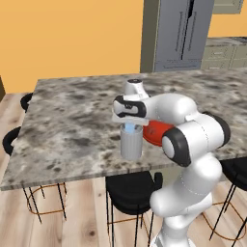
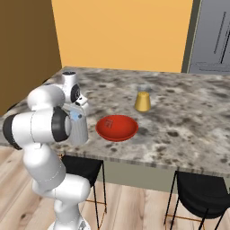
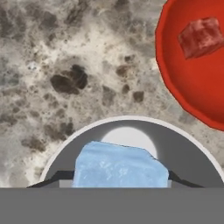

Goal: There are two ice cubes in the ice bowl. Place both ice cubes in the glass cup.

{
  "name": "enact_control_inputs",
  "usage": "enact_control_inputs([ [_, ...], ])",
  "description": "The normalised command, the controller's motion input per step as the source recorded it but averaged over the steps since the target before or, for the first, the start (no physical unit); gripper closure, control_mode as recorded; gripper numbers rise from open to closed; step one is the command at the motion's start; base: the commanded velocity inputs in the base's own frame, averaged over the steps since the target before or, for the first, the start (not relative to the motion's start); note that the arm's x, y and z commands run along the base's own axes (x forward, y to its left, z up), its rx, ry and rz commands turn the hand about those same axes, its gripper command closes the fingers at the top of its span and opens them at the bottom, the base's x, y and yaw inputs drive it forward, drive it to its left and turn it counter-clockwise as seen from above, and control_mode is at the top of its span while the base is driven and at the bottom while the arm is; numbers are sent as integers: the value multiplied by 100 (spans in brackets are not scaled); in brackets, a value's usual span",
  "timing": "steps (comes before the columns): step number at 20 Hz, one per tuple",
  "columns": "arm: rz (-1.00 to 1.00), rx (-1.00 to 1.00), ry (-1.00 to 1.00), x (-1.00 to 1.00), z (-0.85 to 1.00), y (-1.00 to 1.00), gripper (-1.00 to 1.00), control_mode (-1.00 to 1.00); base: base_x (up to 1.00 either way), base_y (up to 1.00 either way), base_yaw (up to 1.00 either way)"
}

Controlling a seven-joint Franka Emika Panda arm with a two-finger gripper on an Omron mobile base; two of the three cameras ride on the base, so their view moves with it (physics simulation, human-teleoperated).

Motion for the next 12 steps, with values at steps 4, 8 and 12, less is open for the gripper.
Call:
enact_control_inputs([
  [4,1,0,-13,-7,58,0,-100,-100,0,0,0],
  [8,2,0,-11,-8,25,-4,-100,-100,0,0,0],
  [12,5,0,-9,-41,15,-47,-100,-100,0,0,0],
])
